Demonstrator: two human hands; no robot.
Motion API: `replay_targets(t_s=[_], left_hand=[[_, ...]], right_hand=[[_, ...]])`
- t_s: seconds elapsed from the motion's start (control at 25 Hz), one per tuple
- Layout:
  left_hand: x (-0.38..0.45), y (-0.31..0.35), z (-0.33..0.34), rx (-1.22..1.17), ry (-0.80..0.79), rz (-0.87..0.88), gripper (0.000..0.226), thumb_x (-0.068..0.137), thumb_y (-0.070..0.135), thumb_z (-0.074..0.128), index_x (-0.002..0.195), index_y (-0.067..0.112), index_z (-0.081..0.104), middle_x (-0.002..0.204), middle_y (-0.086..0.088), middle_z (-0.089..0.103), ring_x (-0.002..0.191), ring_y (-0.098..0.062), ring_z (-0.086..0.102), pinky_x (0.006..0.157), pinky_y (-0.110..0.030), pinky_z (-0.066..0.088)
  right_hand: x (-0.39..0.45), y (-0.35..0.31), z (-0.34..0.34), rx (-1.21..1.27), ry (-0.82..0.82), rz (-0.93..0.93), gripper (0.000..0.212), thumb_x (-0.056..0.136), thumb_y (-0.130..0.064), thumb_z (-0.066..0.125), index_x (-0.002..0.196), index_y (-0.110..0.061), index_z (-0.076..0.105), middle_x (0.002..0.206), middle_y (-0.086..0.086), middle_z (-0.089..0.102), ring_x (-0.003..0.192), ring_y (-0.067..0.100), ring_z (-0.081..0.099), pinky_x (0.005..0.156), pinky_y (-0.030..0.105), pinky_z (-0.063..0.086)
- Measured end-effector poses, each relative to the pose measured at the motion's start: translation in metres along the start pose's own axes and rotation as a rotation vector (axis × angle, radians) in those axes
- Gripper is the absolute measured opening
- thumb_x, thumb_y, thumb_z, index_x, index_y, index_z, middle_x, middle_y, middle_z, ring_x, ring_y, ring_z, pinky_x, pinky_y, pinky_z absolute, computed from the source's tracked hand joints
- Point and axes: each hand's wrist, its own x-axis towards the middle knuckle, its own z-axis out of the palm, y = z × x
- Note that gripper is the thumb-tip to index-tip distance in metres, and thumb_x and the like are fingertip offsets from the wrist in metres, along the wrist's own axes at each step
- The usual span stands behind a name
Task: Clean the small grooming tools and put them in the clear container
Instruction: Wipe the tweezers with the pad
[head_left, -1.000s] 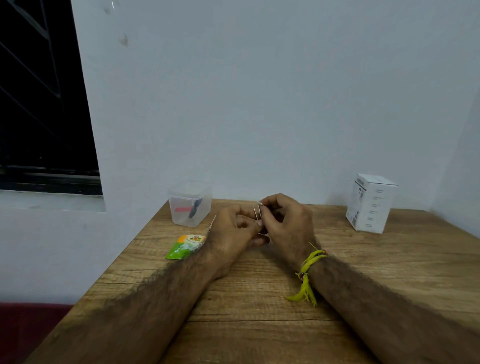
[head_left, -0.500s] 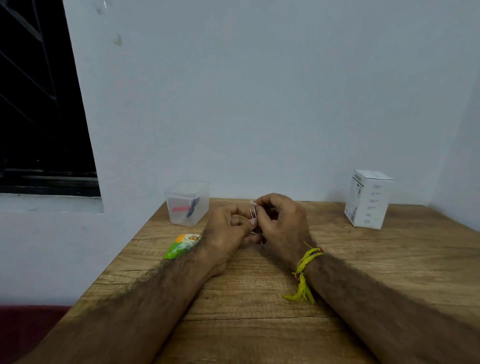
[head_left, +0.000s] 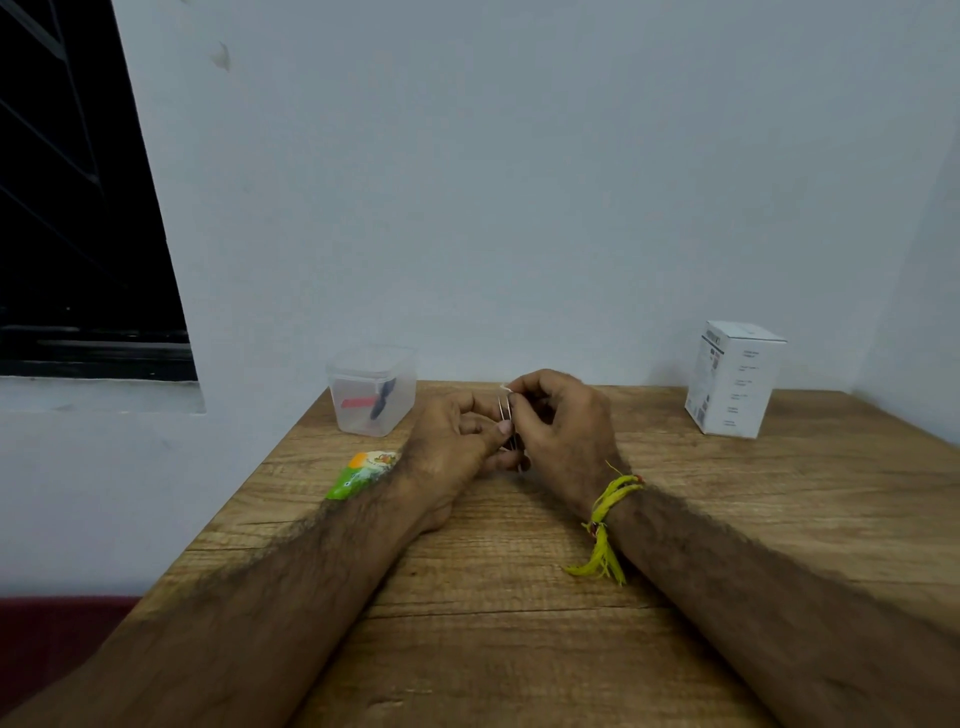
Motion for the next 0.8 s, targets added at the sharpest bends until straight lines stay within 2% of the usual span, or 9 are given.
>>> replay_targets(t_s=[0.16, 0.36, 0.6, 0.8], left_hand=[[-0.003, 0.0005, 0.0009, -0.002, -0.003, 0.005, 0.012, 0.093, -0.006, 0.063, 0.105, -0.005, 0.065, 0.08, -0.019, 0.072, 0.07, -0.024, 0.074, 0.06, -0.024, 0.059], [-0.0033, 0.003, 0.0017, -0.008, 0.01, -0.008, 0.014, 0.093, -0.008, 0.063, 0.107, -0.005, 0.066, 0.087, -0.022, 0.072, 0.073, -0.023, 0.075, 0.062, -0.025, 0.06], [-0.0026, 0.0025, 0.001, -0.006, -0.006, -0.018, 0.014, 0.093, -0.008, 0.062, 0.107, -0.006, 0.065, 0.08, -0.016, 0.072, 0.071, -0.019, 0.074, 0.062, -0.024, 0.06], [-0.001, 0.0027, -0.0009, -0.006, 0.003, -0.025, 0.013, 0.093, -0.009, 0.061, 0.105, -0.005, 0.065, 0.09, -0.022, 0.071, 0.075, -0.021, 0.074, 0.062, -0.024, 0.06]], right_hand=[[0.0006, 0.0012, -0.0011, 0.019, 0.026, 0.039, 0.007, 0.088, -0.014, 0.07, 0.081, -0.014, 0.073, 0.07, -0.005, 0.07, 0.065, 0.007, 0.066, 0.06, 0.023, 0.055], [0.0007, 0.0027, -0.0008, -0.043, 0.007, 0.004, 0.007, 0.085, -0.012, 0.069, 0.081, -0.016, 0.074, 0.068, -0.012, 0.067, 0.065, 0.002, 0.064, 0.061, 0.014, 0.049], [-0.0005, 0.0029, -0.0009, -0.097, 0.002, -0.058, 0.005, 0.085, -0.014, 0.069, 0.084, -0.015, 0.074, 0.075, -0.007, 0.069, 0.072, 0.005, 0.065, 0.066, 0.021, 0.054], [-0.0021, -0.0001, 0.0003, -0.116, -0.009, -0.111, 0.005, 0.086, -0.013, 0.068, 0.084, -0.014, 0.072, 0.077, -0.007, 0.068, 0.074, 0.006, 0.064, 0.067, 0.023, 0.053]])
